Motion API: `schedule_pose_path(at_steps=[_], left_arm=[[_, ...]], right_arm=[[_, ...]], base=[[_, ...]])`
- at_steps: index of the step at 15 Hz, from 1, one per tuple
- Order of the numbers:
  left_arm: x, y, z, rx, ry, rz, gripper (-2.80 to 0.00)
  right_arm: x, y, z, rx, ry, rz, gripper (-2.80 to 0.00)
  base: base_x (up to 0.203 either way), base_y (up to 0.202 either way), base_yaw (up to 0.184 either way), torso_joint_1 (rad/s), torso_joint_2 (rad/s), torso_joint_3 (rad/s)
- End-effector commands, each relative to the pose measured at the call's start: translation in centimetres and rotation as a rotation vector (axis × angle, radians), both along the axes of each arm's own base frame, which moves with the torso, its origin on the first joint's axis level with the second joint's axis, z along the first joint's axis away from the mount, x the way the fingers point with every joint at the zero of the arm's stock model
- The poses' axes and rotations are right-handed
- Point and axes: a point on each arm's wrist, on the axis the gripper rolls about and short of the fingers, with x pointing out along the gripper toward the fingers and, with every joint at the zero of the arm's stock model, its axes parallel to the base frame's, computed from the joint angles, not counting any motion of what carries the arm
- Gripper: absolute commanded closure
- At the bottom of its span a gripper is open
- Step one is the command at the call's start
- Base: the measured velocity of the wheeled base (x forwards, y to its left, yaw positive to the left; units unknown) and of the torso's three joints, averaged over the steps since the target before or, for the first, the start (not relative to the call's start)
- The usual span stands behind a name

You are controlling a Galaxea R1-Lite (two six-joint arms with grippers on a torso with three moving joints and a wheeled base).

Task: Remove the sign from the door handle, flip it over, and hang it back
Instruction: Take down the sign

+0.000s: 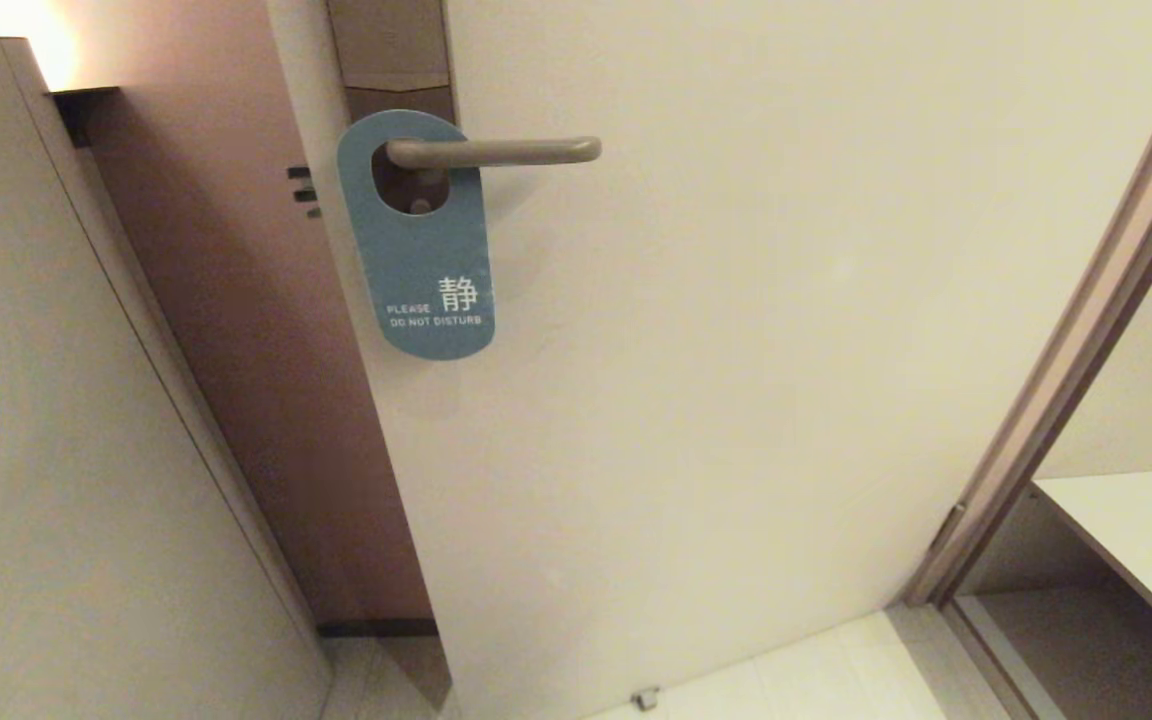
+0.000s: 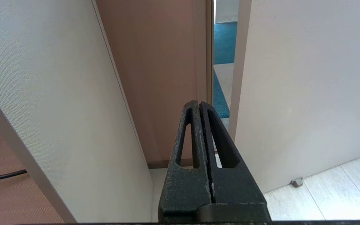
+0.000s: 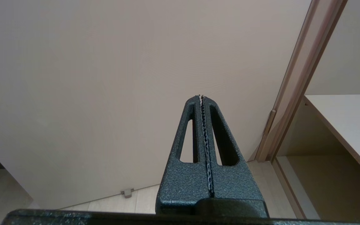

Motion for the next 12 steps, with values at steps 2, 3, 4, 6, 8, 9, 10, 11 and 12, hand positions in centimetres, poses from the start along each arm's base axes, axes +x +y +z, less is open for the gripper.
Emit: schedule_pose_path(at_steps=[2, 3, 4, 6, 8, 9, 10, 11, 12], left_arm=[[0.01, 0.00, 0.02, -0.001, -0.001, 0.000, 0.00], [0.01, 0.00, 0.02, -0.001, -0.001, 0.001, 0.00], [0.01, 0.00, 0.02, -0.001, -0.001, 0.001, 0.00], [0.01, 0.00, 0.02, -0.001, -0.001, 0.000, 0.00], [0.01, -0.01, -0.01, 0.003, 0.001, 0.000, 0.00], [0.01, 0.00, 0.00, 0.002, 0.000, 0.000, 0.00], [0.01, 0.00, 0.02, 0.001, -0.001, 0.000, 0.00], [0.01, 0.00, 0.02, -0.007, -0.001, 0.000, 0.00], [0.01, 0.00, 0.02, -0.017, -0.001, 0.000, 0.00]], right_arm=[[0.00, 0.00, 0.01, 0.001, 0.000, 0.000, 0.00], [0.00, 0.00, 0.01, 0.001, 0.000, 0.000, 0.00], [0.00, 0.00, 0.01, 0.001, 0.000, 0.000, 0.00], [0.00, 0.00, 0.01, 0.001, 0.000, 0.000, 0.00], [0.00, 0.00, 0.01, 0.001, 0.000, 0.000, 0.00], [0.00, 0.00, 0.01, 0.001, 0.000, 0.000, 0.00], [0.00, 0.00, 0.01, 0.001, 0.000, 0.000, 0.00], [0.00, 0.00, 0.01, 0.001, 0.000, 0.000, 0.00], [0.00, 0.00, 0.01, 0.000, 0.000, 0.000, 0.00]], base=[[0.000, 0.000, 0.000, 0.000, 0.00, 0.000], [0.000, 0.000, 0.000, 0.000, 0.00, 0.000], [0.000, 0.000, 0.000, 0.000, 0.00, 0.000], [0.000, 0.000, 0.000, 0.000, 0.00, 0.000], [0.000, 0.000, 0.000, 0.000, 0.00, 0.000], [0.000, 0.000, 0.000, 0.000, 0.00, 0.000], [0.000, 0.000, 0.000, 0.000, 0.00, 0.000], [0.000, 0.000, 0.000, 0.000, 0.00, 0.000], [0.000, 0.000, 0.000, 0.000, 0.00, 0.000]])
